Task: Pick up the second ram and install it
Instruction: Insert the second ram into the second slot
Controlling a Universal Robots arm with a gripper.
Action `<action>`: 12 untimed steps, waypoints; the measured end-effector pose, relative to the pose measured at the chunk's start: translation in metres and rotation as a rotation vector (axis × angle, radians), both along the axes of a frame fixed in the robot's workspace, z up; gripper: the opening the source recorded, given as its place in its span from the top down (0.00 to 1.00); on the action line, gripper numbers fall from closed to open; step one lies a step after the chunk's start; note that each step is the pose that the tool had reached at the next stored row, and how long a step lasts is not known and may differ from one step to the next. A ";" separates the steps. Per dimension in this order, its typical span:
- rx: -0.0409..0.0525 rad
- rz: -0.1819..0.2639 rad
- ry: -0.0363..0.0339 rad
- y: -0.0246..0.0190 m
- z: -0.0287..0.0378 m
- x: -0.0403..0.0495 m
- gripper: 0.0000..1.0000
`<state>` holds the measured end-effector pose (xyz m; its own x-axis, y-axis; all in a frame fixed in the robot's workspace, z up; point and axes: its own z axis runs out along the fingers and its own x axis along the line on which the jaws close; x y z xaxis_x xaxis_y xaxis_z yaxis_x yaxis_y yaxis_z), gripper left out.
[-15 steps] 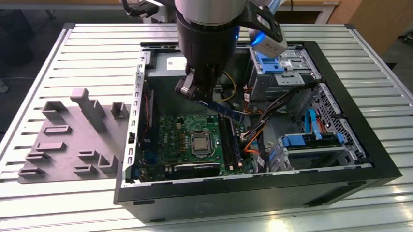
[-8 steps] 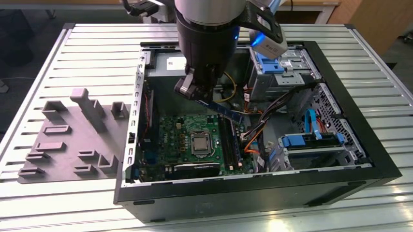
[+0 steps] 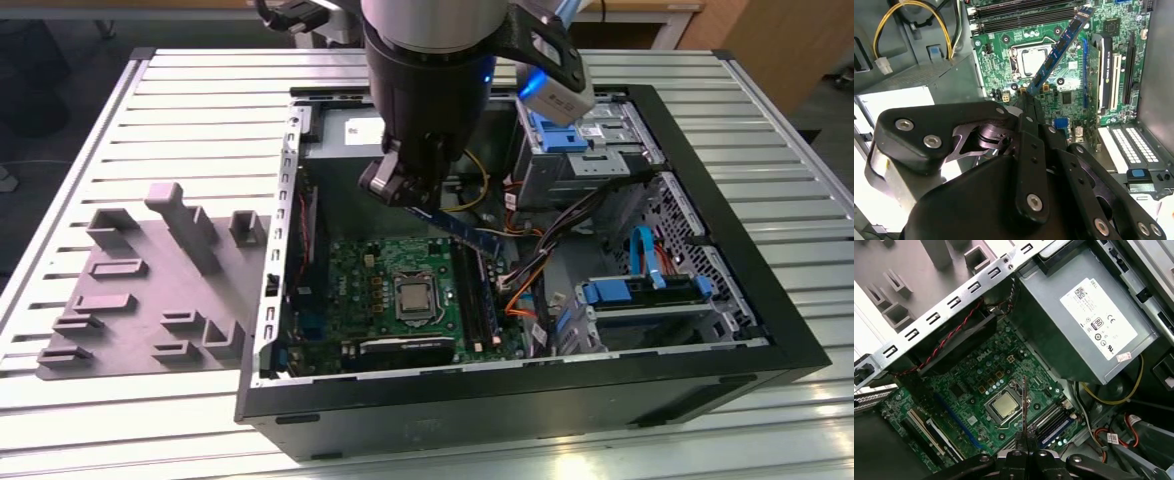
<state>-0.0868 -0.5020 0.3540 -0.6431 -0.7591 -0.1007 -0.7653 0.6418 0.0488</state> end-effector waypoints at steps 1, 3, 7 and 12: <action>0.0000 -0.004 0.0000 0.0000 0.0000 0.0000 0.89; 0.0000 -0.013 0.0000 0.0000 0.0000 0.0000 0.89; 0.0001 -0.029 0.0000 0.0000 0.0000 0.0000 0.89; 0.0000 -0.050 0.0000 0.0000 0.0000 0.0000 0.89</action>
<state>-0.0868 -0.5020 0.3539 -0.6799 -0.7264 -0.1007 -0.7326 0.6789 0.0488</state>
